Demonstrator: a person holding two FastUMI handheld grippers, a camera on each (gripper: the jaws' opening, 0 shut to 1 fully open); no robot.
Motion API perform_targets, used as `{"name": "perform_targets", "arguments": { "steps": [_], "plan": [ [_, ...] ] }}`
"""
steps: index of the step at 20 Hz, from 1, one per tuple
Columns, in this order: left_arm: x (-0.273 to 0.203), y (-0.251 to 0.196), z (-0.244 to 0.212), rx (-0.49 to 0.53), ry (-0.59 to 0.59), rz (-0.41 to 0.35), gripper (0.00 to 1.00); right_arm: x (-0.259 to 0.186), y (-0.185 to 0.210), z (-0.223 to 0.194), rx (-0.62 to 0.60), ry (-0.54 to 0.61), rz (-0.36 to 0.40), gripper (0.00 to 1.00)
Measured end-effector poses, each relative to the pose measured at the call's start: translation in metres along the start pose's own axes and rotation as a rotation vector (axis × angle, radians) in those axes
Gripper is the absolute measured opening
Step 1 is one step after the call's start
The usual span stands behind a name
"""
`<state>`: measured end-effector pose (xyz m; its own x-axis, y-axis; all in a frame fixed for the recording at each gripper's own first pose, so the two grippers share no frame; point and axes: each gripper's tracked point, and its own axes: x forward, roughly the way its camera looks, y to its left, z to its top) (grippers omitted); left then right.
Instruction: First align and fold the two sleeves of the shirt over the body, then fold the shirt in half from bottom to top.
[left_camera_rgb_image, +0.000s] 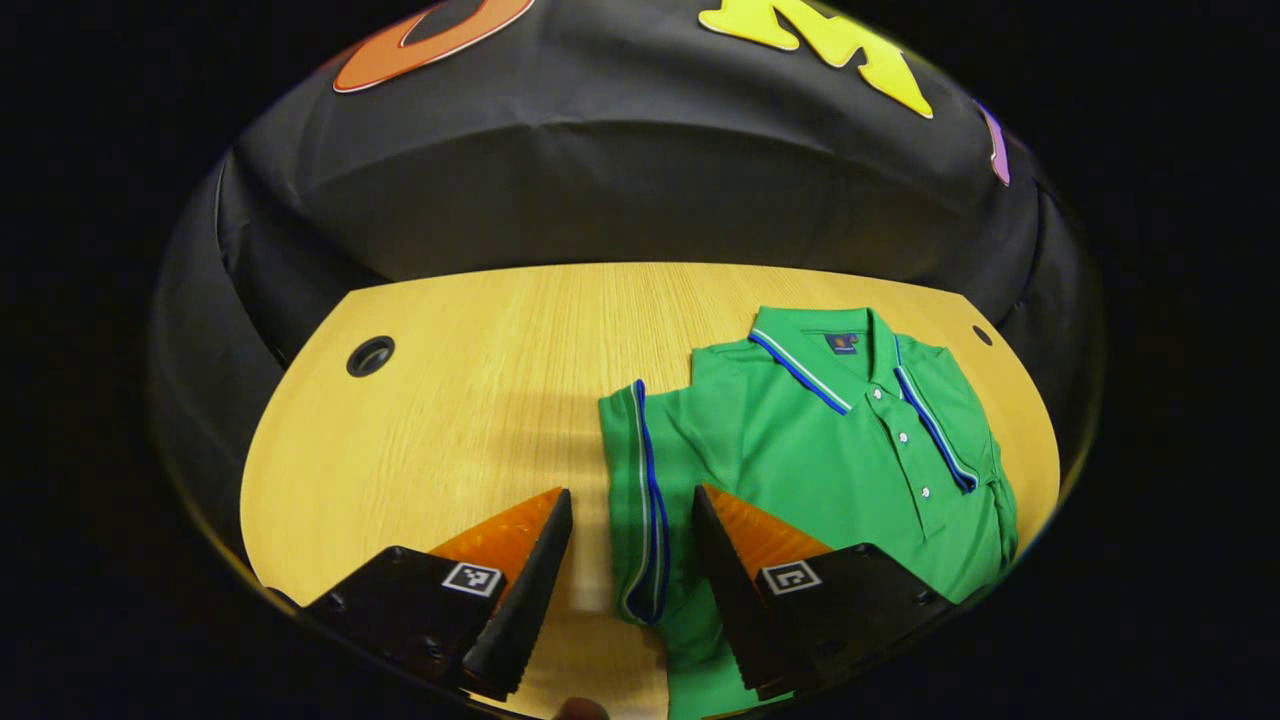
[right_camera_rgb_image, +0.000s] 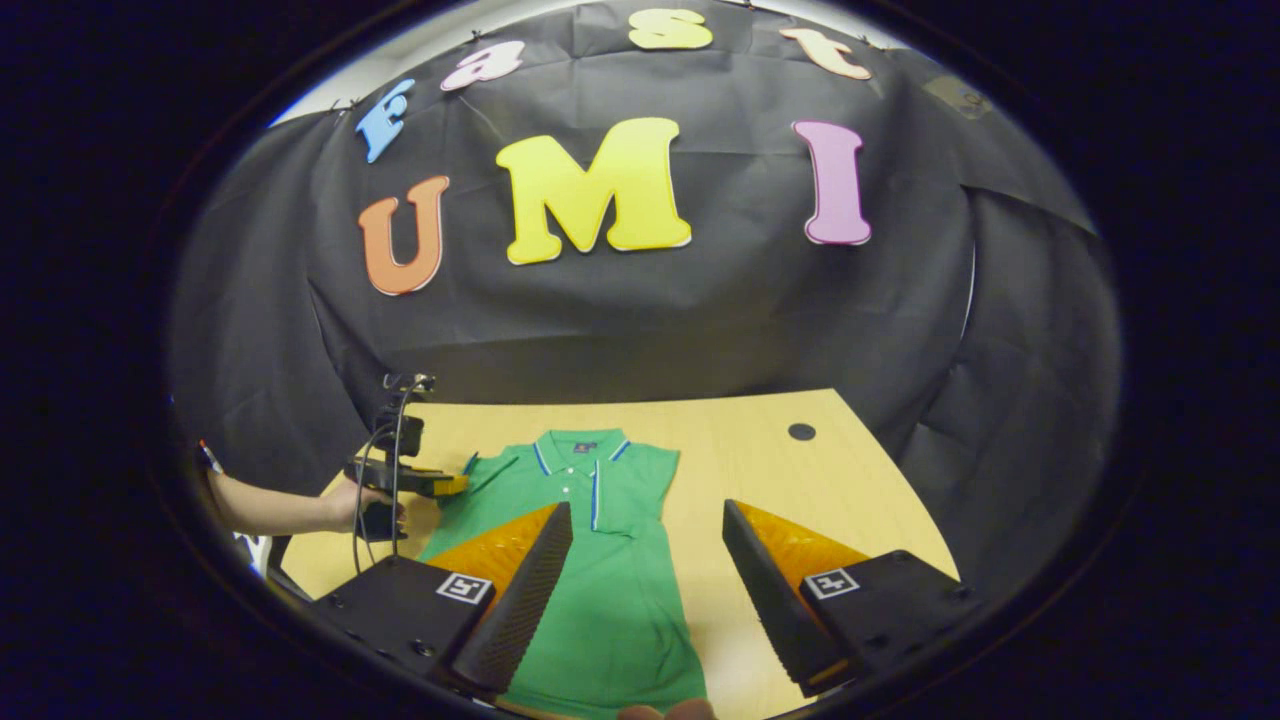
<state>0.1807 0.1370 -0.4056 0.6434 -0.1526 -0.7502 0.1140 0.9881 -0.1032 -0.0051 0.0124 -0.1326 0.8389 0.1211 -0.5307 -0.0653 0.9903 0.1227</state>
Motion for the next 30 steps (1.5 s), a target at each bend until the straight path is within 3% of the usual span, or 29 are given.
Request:
{"name": "perform_targets", "arguments": {
  "steps": [10,14,15,17,18,23,26,27,29,30],
  "plan": [
    [0.013,0.009,0.003,0.030,0.013,0.023,0.25,0.014,0.012,-0.020,-0.020,0.040,0.027,0.97],
    [0.006,0.013,0.009,-0.006,0.004,0.022,0.05,0.019,0.006,-0.022,-0.011,0.045,0.008,0.97],
    [0.002,0.013,0.015,-0.017,-0.014,0.017,0.05,0.018,0.004,-0.020,-0.006,0.040,0.006,0.92],
    [-0.006,0.013,0.027,-0.023,-0.042,0.010,0.05,0.019,0.005,-0.020,0.005,0.039,0.007,0.97],
    [-0.010,0.012,0.032,-0.024,-0.050,0.008,0.04,0.019,0.005,-0.019,0.009,0.038,0.006,0.92],
    [-0.038,-0.016,0.072,-0.117,-0.109,-0.031,0.04,0.013,0.004,-0.012,0.018,0.016,0.016,0.92],
    [-0.043,-0.046,0.079,-0.134,-0.096,-0.043,0.04,0.005,-0.002,-0.006,0.022,-0.006,0.012,0.92],
    [-0.043,-0.060,0.081,-0.134,-0.093,-0.053,0.04,0.004,-0.006,-0.005,0.025,-0.012,0.006,0.97],
    [-0.043,-0.093,0.085,-0.129,-0.087,-0.080,0.04,-0.002,-0.015,-0.005,0.036,-0.023,-0.008,0.97],
    [-0.042,-0.107,0.086,-0.122,-0.083,-0.090,0.04,-0.004,-0.020,-0.005,0.044,-0.025,-0.017,0.92]
  ]
}}
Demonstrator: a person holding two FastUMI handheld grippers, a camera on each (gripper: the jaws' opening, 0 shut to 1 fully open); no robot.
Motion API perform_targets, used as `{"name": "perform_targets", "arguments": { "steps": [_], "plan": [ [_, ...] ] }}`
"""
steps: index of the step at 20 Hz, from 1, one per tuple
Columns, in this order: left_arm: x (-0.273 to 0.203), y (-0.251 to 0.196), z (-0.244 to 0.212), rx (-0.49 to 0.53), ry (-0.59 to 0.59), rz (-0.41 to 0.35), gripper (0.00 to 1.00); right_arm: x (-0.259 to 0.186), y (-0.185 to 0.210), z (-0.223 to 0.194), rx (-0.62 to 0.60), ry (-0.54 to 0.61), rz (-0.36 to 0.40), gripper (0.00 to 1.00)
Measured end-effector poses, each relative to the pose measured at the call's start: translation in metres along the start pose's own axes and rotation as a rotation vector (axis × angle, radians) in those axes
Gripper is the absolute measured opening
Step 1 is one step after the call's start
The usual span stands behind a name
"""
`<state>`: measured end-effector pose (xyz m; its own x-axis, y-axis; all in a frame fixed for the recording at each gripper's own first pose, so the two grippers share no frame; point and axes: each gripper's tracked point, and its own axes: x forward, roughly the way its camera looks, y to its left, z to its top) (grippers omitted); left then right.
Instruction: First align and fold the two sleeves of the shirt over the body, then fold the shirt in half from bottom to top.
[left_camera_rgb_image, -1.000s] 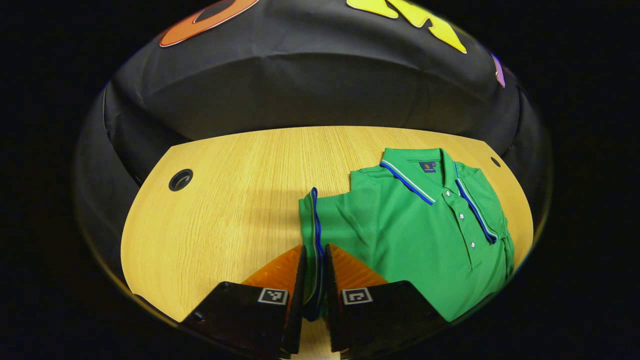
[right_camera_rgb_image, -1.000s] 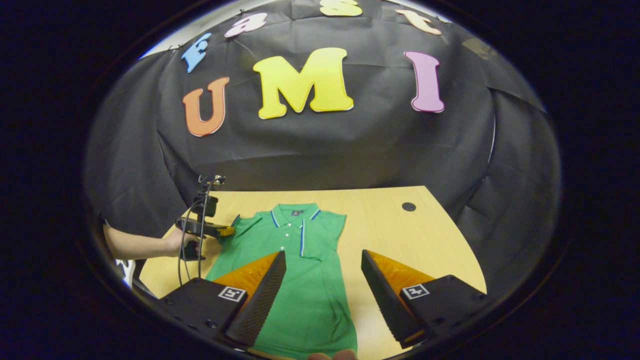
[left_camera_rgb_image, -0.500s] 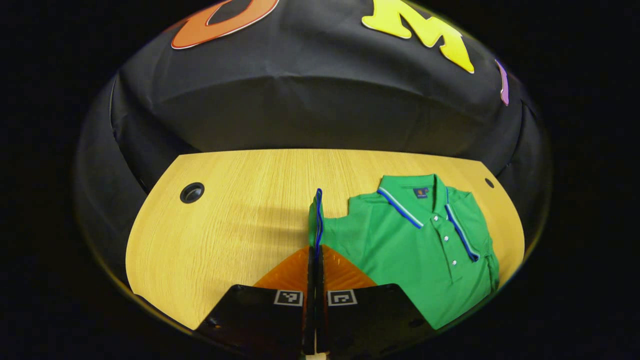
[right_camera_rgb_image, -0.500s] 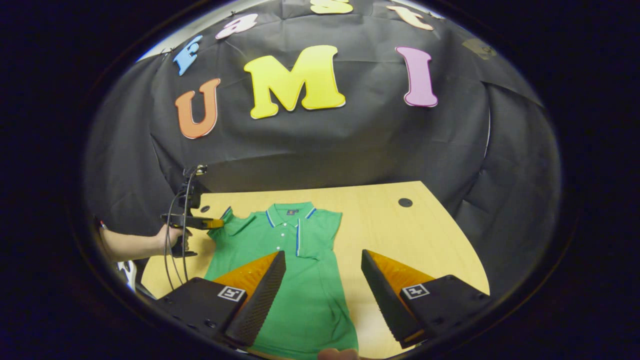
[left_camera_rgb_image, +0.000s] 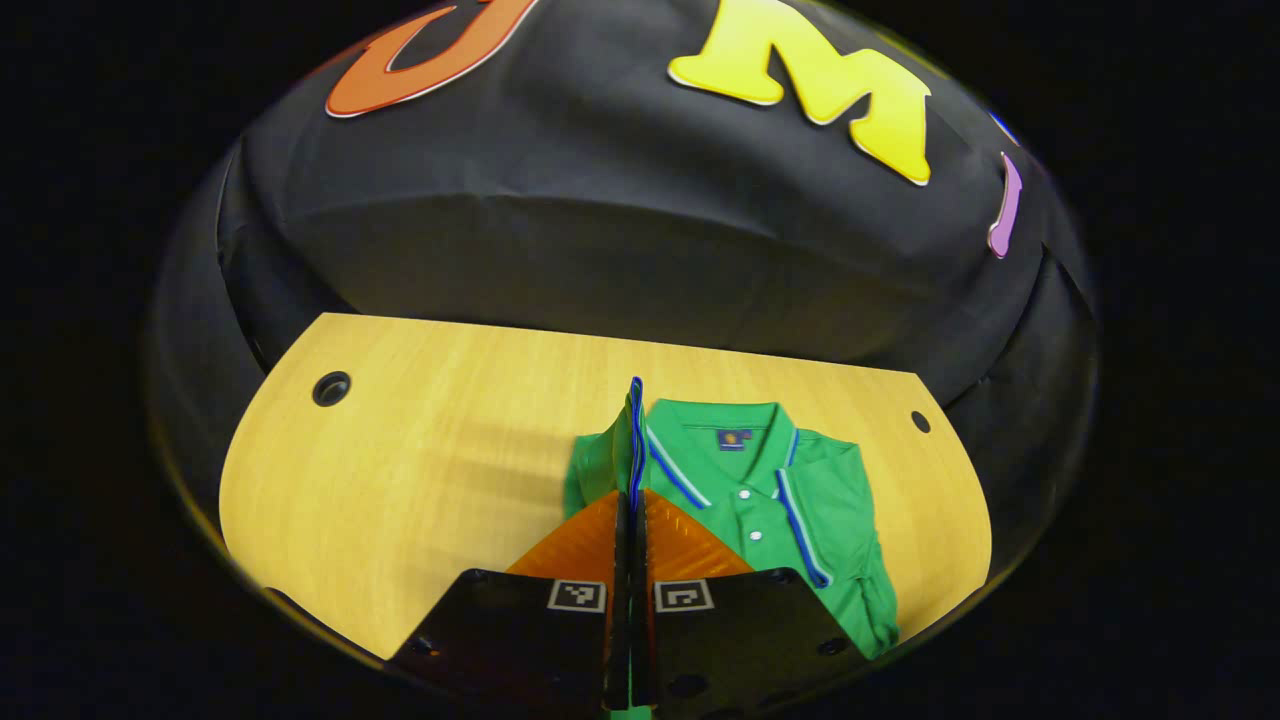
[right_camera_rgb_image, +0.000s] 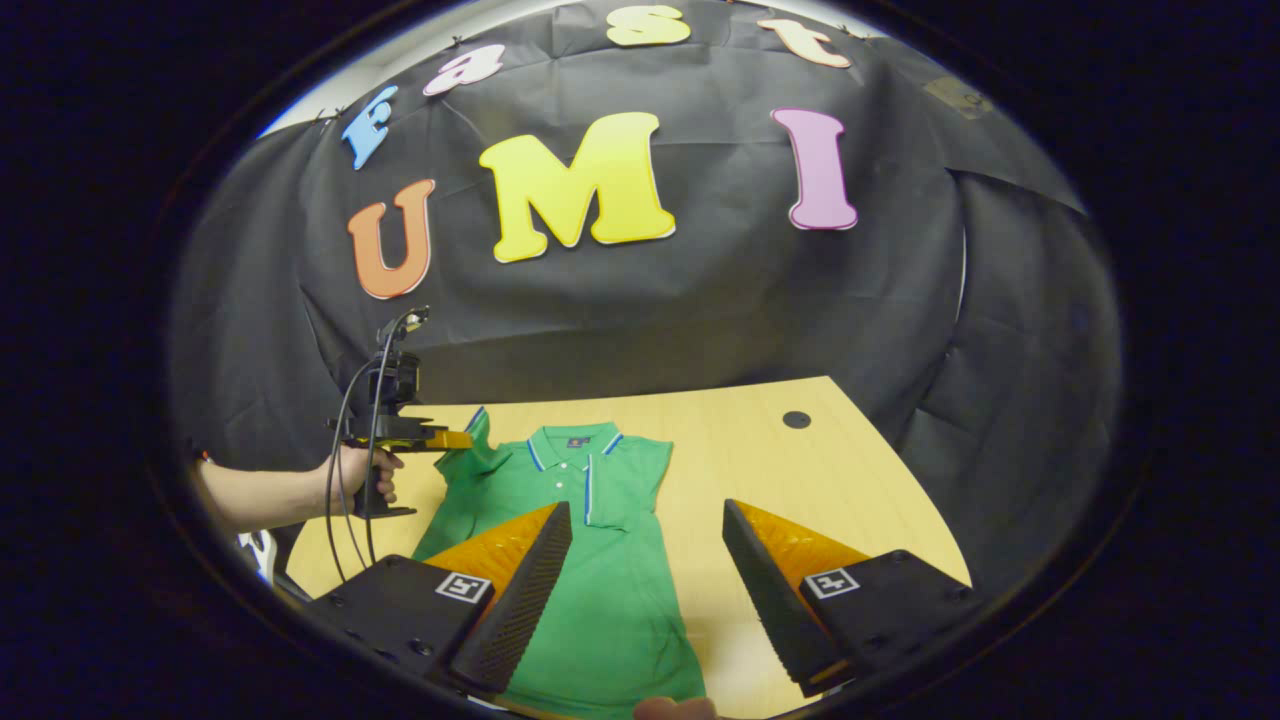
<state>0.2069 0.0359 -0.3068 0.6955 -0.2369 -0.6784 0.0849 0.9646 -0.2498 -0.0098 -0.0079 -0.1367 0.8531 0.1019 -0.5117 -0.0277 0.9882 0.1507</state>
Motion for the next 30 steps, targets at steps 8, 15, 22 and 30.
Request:
{"name": "perform_targets", "arguments": {
  "steps": [8,15,22,30],
  "plan": [
    [0.038,-0.069,-0.040,-0.025,0.083,-0.006,0.06,-0.014,-0.039,-0.011,0.048,0.010,-0.077,0.92],
    [-0.012,-0.056,-0.039,0.035,0.003,0.028,0.95,-0.004,-0.028,-0.009,0.028,0.003,-0.048,0.92],
    [-0.131,-0.017,-0.051,0.167,-0.108,0.056,1.00,0.002,0.016,-0.021,-0.055,0.043,0.099,0.92],
    [-0.221,0.017,-0.154,0.249,-0.030,0.022,0.98,-0.006,0.010,-0.097,-0.189,0.224,0.180,0.98]
  ]
}}
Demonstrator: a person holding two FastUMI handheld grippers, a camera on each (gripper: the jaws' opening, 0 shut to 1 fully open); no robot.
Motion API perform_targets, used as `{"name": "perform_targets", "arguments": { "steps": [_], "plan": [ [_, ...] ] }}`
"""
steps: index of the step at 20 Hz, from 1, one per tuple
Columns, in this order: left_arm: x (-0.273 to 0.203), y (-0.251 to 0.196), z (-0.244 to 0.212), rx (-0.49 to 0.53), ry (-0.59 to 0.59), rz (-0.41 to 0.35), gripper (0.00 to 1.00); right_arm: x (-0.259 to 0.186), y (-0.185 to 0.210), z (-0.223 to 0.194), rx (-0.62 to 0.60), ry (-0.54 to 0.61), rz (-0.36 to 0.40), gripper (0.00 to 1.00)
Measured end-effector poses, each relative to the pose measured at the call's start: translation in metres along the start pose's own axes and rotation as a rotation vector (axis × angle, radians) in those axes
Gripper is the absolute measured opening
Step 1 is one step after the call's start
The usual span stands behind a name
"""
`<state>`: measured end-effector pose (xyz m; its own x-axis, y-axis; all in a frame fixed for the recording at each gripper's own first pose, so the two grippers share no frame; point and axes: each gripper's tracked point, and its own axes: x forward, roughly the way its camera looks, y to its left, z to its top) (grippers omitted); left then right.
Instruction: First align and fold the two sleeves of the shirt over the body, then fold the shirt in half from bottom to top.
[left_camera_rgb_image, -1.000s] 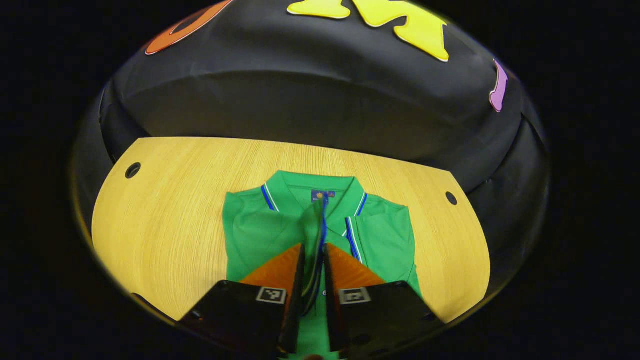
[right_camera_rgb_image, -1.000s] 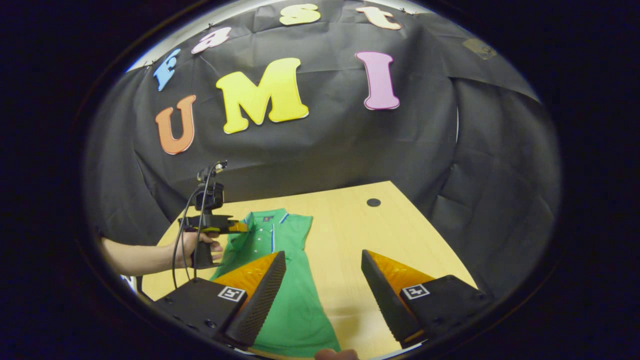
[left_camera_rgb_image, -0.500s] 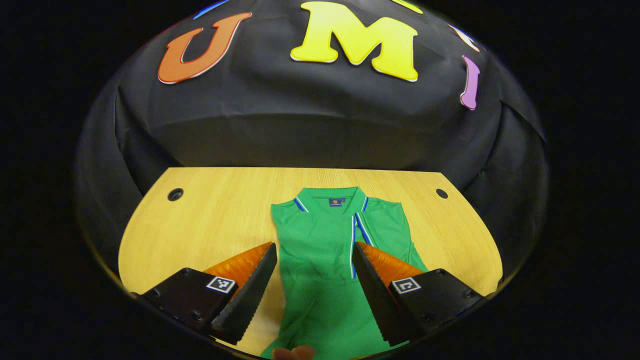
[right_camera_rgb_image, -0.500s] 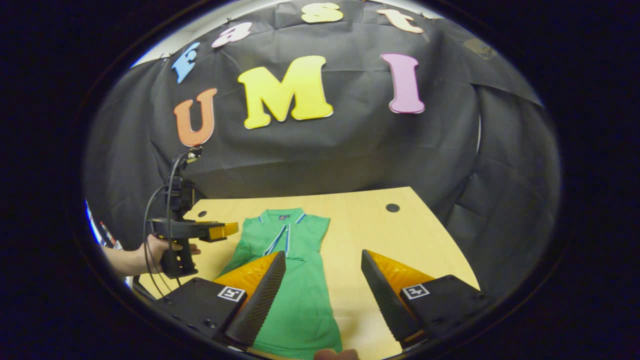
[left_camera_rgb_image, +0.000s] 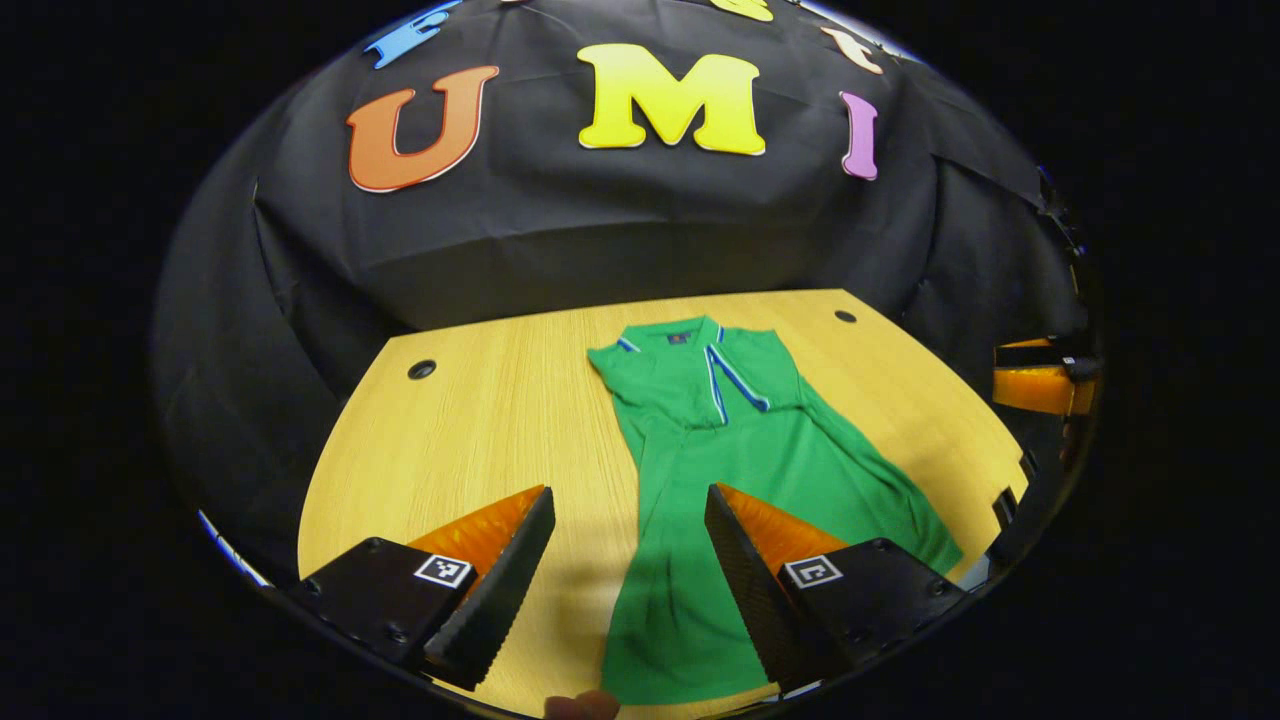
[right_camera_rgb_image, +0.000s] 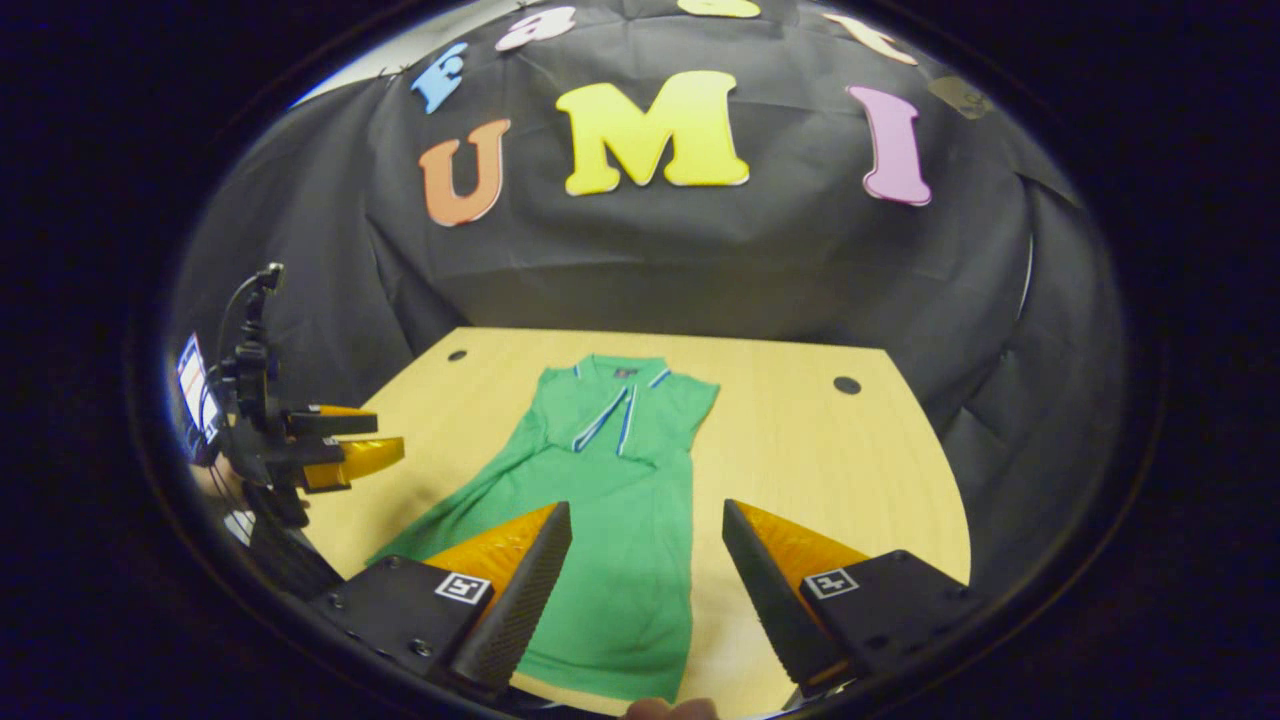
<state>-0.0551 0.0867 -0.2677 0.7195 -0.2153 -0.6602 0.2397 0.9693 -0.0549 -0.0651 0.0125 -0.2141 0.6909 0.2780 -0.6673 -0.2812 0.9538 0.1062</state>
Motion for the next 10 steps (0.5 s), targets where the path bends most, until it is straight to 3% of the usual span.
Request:
{"name": "perform_targets", "arguments": {
  "steps": [1,3,5,6,10],
  "plan": [
    [-0.006,0.001,-0.019,0.002,0.029,-0.006,0.98,-0.001,-0.003,-0.022,-0.007,0.049,0.004,1.00],
    [-0.016,0.003,-0.054,0.000,0.084,-0.010,1.00,-0.003,-0.008,-0.062,-0.013,0.142,0.005,0.93],
    [-0.024,-0.004,-0.086,-0.011,0.144,-0.038,0.98,-0.002,-0.011,-0.098,-0.004,0.224,0.009,0.93],
    [-0.028,-0.008,-0.101,-0.011,0.175,-0.052,0.98,-0.003,-0.013,-0.115,-0.004,0.258,0.015,0.98],
    [-0.036,-0.018,-0.140,0.111,0.249,-0.091,0.98,-0.013,-0.018,-0.166,-0.028,0.365,0.010,0.93]
  ]
}}
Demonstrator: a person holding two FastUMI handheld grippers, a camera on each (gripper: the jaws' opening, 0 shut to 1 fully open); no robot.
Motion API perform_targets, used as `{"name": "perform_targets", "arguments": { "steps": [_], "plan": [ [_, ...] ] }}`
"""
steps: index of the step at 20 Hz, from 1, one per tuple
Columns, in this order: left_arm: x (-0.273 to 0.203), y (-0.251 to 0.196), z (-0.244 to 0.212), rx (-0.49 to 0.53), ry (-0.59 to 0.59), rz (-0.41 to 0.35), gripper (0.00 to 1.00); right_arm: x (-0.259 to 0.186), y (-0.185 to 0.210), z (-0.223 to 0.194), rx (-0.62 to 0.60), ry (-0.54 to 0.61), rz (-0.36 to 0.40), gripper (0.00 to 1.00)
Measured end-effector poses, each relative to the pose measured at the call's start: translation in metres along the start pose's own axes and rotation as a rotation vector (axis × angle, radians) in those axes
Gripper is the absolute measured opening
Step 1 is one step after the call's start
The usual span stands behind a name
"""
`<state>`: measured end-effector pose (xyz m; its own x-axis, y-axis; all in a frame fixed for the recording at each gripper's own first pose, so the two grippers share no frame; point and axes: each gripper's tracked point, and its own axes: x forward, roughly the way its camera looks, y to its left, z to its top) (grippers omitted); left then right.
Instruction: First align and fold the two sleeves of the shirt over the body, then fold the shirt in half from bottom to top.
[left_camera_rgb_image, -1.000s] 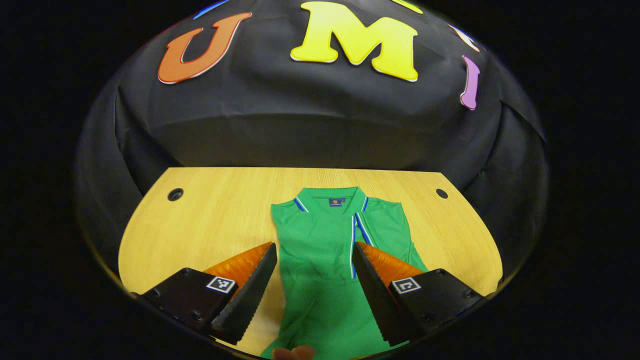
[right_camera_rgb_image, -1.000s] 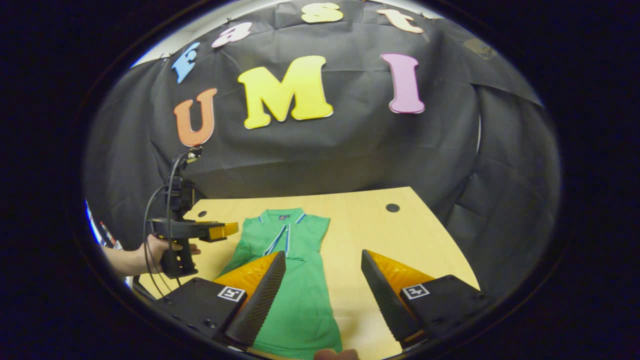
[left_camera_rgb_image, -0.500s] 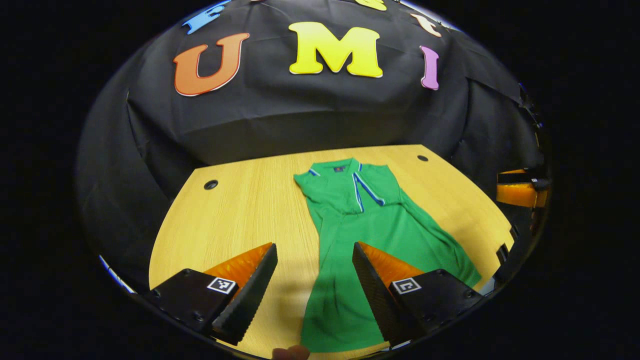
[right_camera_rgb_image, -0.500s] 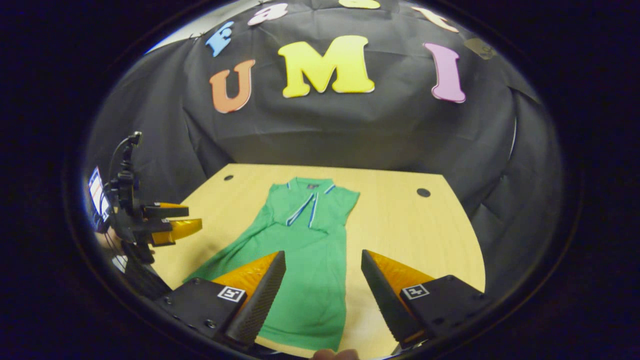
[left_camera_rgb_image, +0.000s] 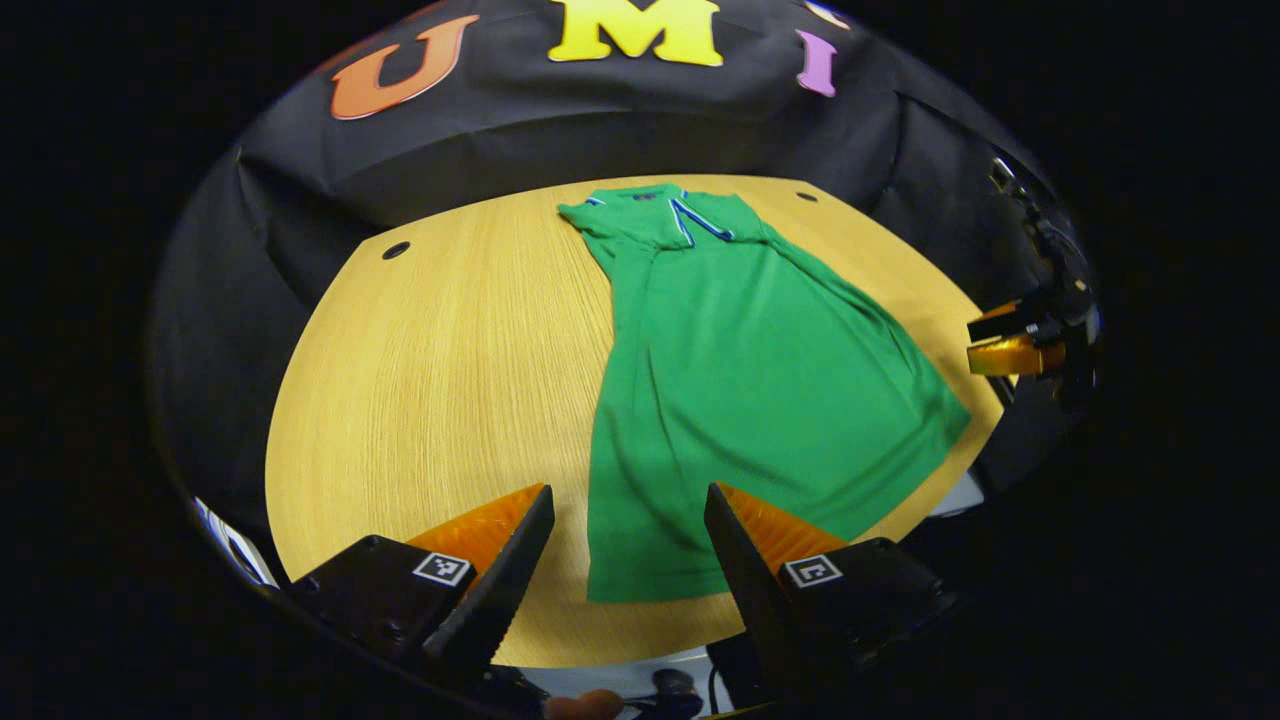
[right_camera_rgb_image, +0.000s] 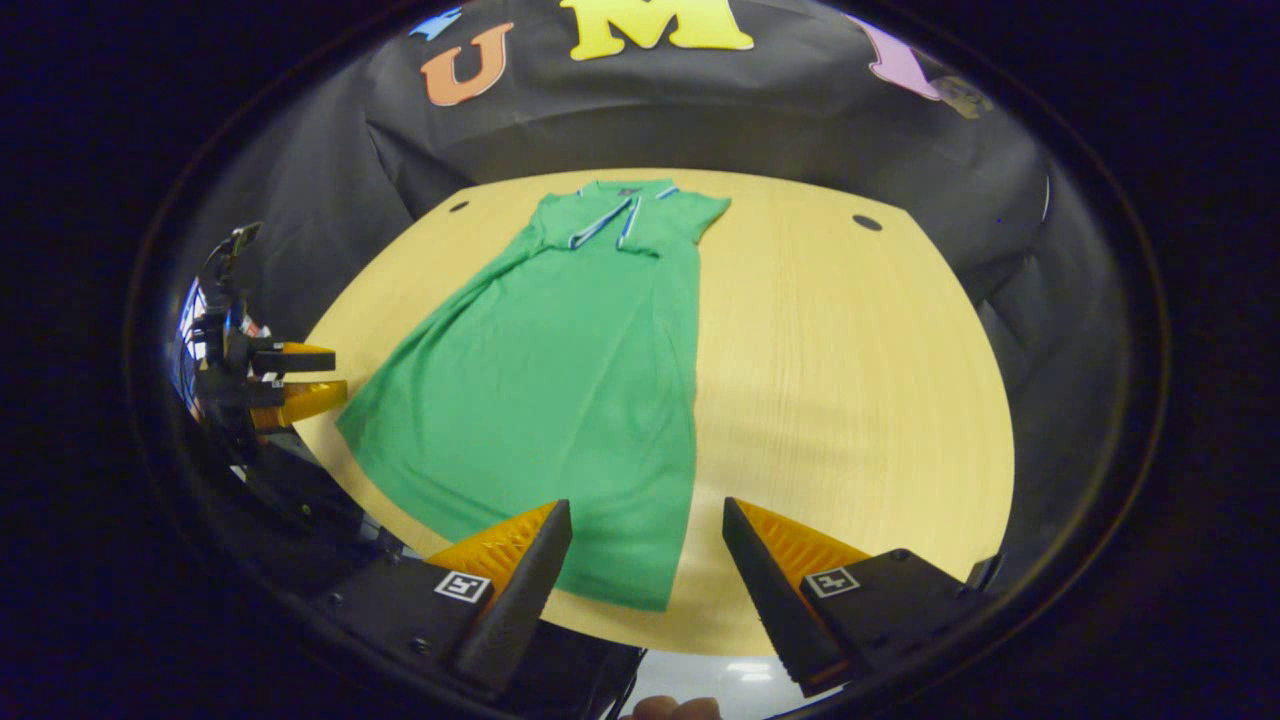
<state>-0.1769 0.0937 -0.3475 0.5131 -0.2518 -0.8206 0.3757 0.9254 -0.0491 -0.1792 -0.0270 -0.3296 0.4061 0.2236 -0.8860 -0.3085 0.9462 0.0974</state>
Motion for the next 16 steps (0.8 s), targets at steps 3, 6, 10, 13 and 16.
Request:
{"name": "perform_targets", "arguments": {
  "steps": [3,6,10,13,16],
  "plan": [
    [-0.003,-0.002,-0.014,0.088,0.015,0.001,0.98,0.012,0.004,-0.021,-0.064,0.047,-0.009,0.98],
    [0.004,-0.008,-0.024,0.113,0.046,-0.008,0.98,0.022,0.011,-0.029,-0.103,0.069,-0.015,0.98],
    [0.012,-0.003,-0.039,0.082,0.081,0.002,1.00,0.030,0.015,-0.048,-0.091,0.102,-0.016,0.93],
    [0.019,0.004,-0.039,0.062,0.099,0.001,0.97,0.035,0.019,-0.052,-0.125,0.107,-0.032,0.98],
    [0.018,0.004,-0.040,0.018,0.092,-0.011,0.97,0.034,0.024,-0.051,-0.146,0.106,-0.032,1.00]
  ]
}}
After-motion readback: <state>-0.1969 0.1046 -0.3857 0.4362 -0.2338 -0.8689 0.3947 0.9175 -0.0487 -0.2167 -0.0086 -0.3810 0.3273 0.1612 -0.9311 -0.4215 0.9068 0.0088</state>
